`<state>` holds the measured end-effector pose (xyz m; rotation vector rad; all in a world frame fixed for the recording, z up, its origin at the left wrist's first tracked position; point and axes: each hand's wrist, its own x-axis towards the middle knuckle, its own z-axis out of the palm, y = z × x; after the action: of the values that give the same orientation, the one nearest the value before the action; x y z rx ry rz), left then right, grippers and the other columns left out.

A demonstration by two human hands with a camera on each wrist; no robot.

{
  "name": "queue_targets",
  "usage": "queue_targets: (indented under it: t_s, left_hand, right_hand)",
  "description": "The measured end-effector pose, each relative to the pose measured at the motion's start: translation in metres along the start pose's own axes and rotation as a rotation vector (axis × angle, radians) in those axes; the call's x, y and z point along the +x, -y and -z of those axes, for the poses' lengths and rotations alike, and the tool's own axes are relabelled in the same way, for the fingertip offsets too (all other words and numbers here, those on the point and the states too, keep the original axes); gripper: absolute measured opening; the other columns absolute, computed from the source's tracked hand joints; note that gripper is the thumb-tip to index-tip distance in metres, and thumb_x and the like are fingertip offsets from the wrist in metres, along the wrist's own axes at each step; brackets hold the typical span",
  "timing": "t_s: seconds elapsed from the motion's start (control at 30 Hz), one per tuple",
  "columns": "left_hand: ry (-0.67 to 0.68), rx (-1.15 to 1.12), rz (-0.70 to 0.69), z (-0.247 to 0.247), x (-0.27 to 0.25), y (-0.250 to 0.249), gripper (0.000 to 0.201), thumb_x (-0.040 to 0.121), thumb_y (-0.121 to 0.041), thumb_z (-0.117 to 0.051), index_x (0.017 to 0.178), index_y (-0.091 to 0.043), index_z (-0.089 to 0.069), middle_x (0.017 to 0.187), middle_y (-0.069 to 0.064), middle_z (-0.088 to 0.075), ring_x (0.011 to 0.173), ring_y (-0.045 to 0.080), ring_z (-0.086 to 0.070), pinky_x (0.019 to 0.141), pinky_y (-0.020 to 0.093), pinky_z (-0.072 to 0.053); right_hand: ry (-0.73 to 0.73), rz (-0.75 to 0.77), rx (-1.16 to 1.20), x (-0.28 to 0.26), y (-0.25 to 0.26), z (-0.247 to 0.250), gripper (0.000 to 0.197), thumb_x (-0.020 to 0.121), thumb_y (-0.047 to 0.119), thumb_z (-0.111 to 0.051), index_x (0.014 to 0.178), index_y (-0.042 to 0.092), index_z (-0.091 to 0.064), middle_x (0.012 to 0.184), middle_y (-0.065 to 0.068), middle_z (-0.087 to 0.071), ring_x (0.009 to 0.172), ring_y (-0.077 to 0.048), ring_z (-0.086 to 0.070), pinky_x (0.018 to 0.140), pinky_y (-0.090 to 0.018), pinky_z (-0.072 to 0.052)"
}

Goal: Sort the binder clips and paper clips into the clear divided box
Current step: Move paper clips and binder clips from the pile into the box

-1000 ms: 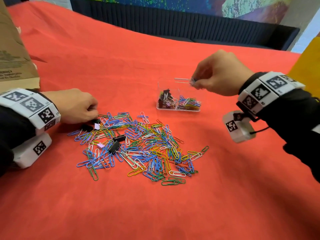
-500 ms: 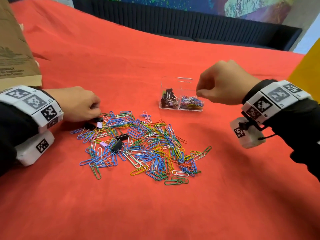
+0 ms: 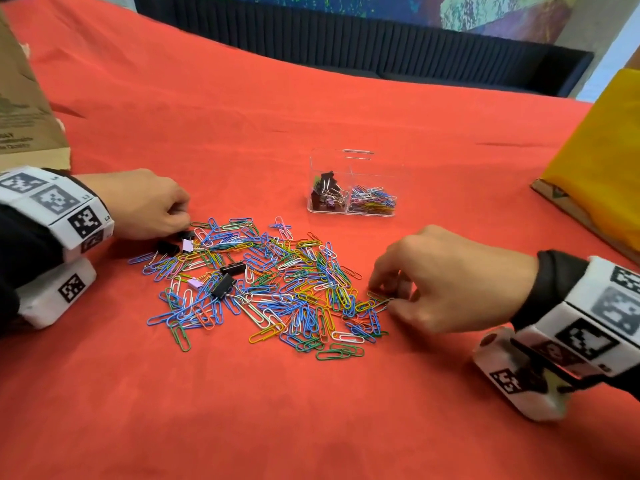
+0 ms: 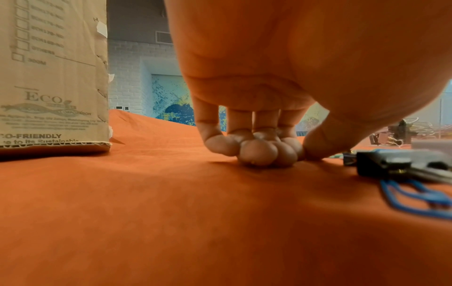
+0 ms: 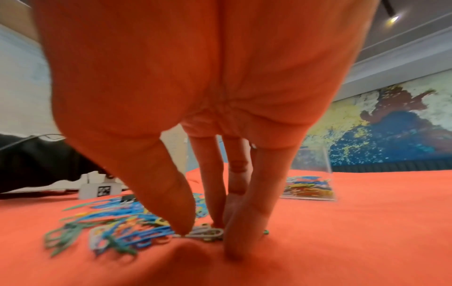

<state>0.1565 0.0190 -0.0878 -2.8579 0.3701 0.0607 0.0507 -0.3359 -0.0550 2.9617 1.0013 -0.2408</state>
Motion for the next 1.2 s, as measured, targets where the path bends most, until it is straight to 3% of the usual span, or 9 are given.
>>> queue_targets:
  t_s: [0.17, 0.4, 0.53, 0.63, 0.7, 0.83, 0.9, 1.03, 1.2]
  left_hand:
    - [-0.001, 0.002, 0.001, 0.0, -0.001, -0.001, 0.027, 0.09, -0.036, -0.05, 0.07, -0.017, -0.053, 0.065, -0.003, -0.058, 0.067, 0.025, -0.051, 0.067, 0.029, -0.041]
    - [-0.011, -0.011, -0.012, 0.0, -0.001, -0.001, 0.027, 0.09, -0.035, -0.051, 0.07, -0.016, -0.054, 0.064, -0.002, -0.057, 0.067, 0.027, -0.052, 0.067, 0.03, -0.042]
    - [-0.012, -0.01, -0.019, -0.001, -0.001, 0.0, 0.027, 0.09, -0.035, -0.051, 0.07, -0.016, -0.053, 0.063, -0.002, -0.057, 0.068, 0.027, -0.053, 0.069, 0.031, -0.044]
    - [-0.011, -0.006, -0.023, -0.001, 0.0, 0.001, 0.028, 0.09, -0.036, -0.05, 0.069, -0.016, -0.052, 0.062, -0.002, -0.056, 0.068, 0.027, -0.053, 0.069, 0.031, -0.043]
    - [-0.01, -0.002, -0.025, -0.001, 0.0, 0.001, 0.028, 0.09, -0.036, -0.05, 0.07, -0.016, -0.052, 0.063, -0.002, -0.056, 0.068, 0.027, -0.053, 0.068, 0.031, -0.043]
    - [-0.016, -0.008, -0.024, -0.002, 0.001, 0.002, 0.028, 0.09, -0.036, -0.05, 0.07, -0.017, -0.052, 0.064, -0.002, -0.058, 0.068, 0.026, -0.053, 0.069, 0.031, -0.045]
    - [-0.02, -0.009, -0.024, -0.002, 0.001, 0.002, 0.028, 0.09, -0.035, -0.05, 0.07, -0.016, -0.052, 0.063, -0.002, -0.057, 0.067, 0.026, -0.053, 0.069, 0.031, -0.044]
    - [-0.021, -0.012, -0.022, -0.002, 0.001, 0.003, 0.028, 0.089, -0.036, -0.05, 0.069, -0.016, -0.052, 0.062, -0.002, -0.056, 0.066, 0.026, -0.052, 0.068, 0.031, -0.044]
    - [-0.019, -0.001, -0.029, -0.003, 0.001, 0.003, 0.028, 0.089, -0.037, -0.048, 0.071, -0.017, -0.052, 0.066, -0.002, -0.059, 0.067, 0.025, -0.053, 0.07, 0.031, -0.046]
  right_hand:
    - [0.03, 0.046, -0.028, 0.001, 0.015, -0.006, 0.056, 0.07, 0.06, -0.05, 0.093, 0.012, -0.067, 0.081, -0.009, -0.066, 0.075, -0.023, -0.062, 0.07, -0.039, -0.053]
    - [-0.004, 0.021, 0.055, 0.009, 0.014, -0.004, 0.015, 0.078, 0.024, -0.067, 0.093, 0.025, -0.071, 0.066, 0.013, -0.059, 0.066, -0.006, -0.055, 0.07, -0.027, -0.052]
    - [-0.007, 0.005, 0.104, 0.017, 0.004, -0.001, 0.011, 0.077, 0.02, -0.07, 0.087, 0.022, -0.074, 0.069, 0.006, -0.069, 0.067, -0.01, -0.062, 0.068, -0.028, -0.051]
    - [-0.008, -0.038, 0.198, 0.024, -0.013, 0.007, 0.009, 0.078, 0.019, -0.075, 0.085, 0.024, -0.078, 0.069, 0.01, -0.073, 0.067, -0.004, -0.067, 0.067, -0.025, -0.054]
    - [-0.031, -0.077, 0.293, 0.029, -0.026, 0.014, 0.01, 0.078, 0.014, -0.074, 0.083, 0.021, -0.078, 0.068, 0.004, -0.074, 0.061, -0.009, -0.069, 0.066, -0.032, -0.057]
    - [-0.155, -0.127, 0.33, 0.043, -0.055, 0.031, 0.009, 0.079, 0.009, -0.075, 0.081, 0.016, -0.08, 0.069, -0.003, -0.075, 0.064, -0.026, -0.072, 0.064, -0.043, -0.061]
    - [-0.257, -0.192, 0.291, 0.053, -0.071, 0.04, 0.008, 0.078, 0.011, -0.077, 0.081, 0.018, -0.08, 0.066, -0.001, -0.074, 0.062, -0.022, -0.071, 0.067, -0.044, -0.061]
    - [-0.505, -0.31, 0.181, 0.073, -0.09, 0.052, 0.01, 0.077, 0.017, -0.077, 0.083, 0.025, -0.08, 0.065, 0.008, -0.07, 0.07, -0.016, -0.067, 0.075, -0.03, -0.054]
    - [-0.534, -0.343, 0.076, 0.097, -0.095, 0.051, 0.015, 0.08, 0.019, -0.073, 0.093, 0.023, -0.08, 0.068, 0.006, -0.067, 0.08, -0.021, -0.069, 0.083, -0.034, -0.057]
